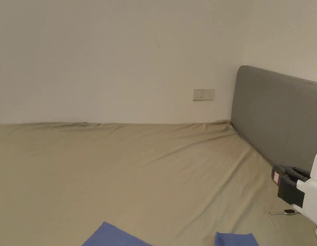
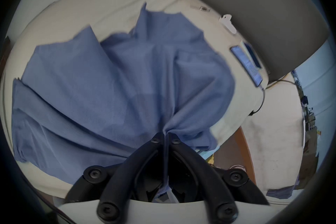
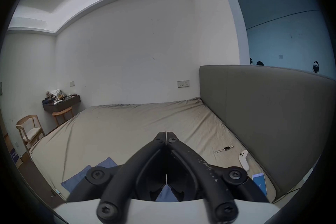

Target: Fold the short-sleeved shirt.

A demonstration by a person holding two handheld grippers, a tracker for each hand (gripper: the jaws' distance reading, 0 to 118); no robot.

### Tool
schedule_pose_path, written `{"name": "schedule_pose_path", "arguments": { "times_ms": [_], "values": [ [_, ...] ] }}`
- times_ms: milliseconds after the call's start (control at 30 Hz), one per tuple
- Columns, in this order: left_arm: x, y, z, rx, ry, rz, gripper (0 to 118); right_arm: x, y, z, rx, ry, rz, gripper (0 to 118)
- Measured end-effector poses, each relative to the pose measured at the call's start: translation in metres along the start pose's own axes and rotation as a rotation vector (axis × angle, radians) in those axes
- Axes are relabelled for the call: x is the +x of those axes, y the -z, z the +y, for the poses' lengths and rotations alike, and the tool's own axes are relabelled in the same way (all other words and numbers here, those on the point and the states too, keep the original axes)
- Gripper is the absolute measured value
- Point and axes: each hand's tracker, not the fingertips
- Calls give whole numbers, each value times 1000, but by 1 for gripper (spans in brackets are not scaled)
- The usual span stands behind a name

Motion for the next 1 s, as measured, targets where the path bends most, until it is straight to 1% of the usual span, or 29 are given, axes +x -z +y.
{"name": "schedule_pose_path", "arguments": {
  "times_ms": [33,67,100,133,167,200,233,267,333,400,467,533,567,600,633,667,700,733,767,800,833,867,933,1000],
  "values": [
    [-4,4,-4,-2,-11,-6,16,0,-3,-3,-2,11,-1,1],
    [-10,5,-6,-7,-13,-27,48,2,-3,-4,-5,25,-1,1],
    [-17,1,-7,-2,-18,-100,77,4,-3,-6,-6,33,-3,1],
    [-26,-8,-7,9,-67,-187,101,5,-2,-7,-6,37,-5,1],
    [-39,-22,-4,8,-129,-283,117,5,-3,-8,-4,40,-5,1],
    [-56,-28,12,52,-213,-334,118,5,-3,-8,-2,44,-9,1],
    [-74,-43,25,144,-255,-346,115,6,-2,-7,0,48,-10,1],
    [-96,-74,34,272,-288,-341,114,7,-3,-6,2,52,-9,1],
    [-138,-149,47,547,-266,-214,114,5,-5,-4,14,50,-3,1],
    [-175,-230,46,818,-233,-45,114,1,-10,-2,33,26,-11,1],
    [-203,-301,34,1010,-202,111,115,-2,-15,0,55,11,-31,1],
    [-227,-359,16,1117,-163,238,118,-2,-20,1,73,20,-28,1],
    [-235,-381,8,1148,-157,302,116,-4,-23,2,80,28,-29,1],
    [-242,-400,0,1152,-152,379,112,-5,-24,3,84,36,-31,1],
    [-248,-411,-6,1174,-148,434,101,-6,-24,3,86,35,-30,1],
    [-253,-421,-11,1185,-129,469,72,-9,-23,3,89,26,-26,1],
    [-258,-426,-14,1186,-122,492,36,-11,-22,3,90,15,-31,1],
    [-264,-427,-12,1177,-132,520,3,-13,-21,2,90,10,-36,1],
    [-270,-426,-12,1166,-143,559,0,-14,-18,2,88,9,-32,1],
    [-278,-422,-7,1146,-141,563,0,-16,-16,1,83,8,-30,1],
    [-285,-416,0,1083,-117,544,0,-18,-14,0,79,7,-34,1],
    [-292,-408,8,1053,-121,519,0,-19,-11,-2,76,3,-34,1],
    [-313,-384,36,940,-120,395,0,-22,-5,-6,69,1,-36,1],
    [-344,-342,78,817,-133,238,0,-23,6,-11,54,6,-35,1]
  ]
}}
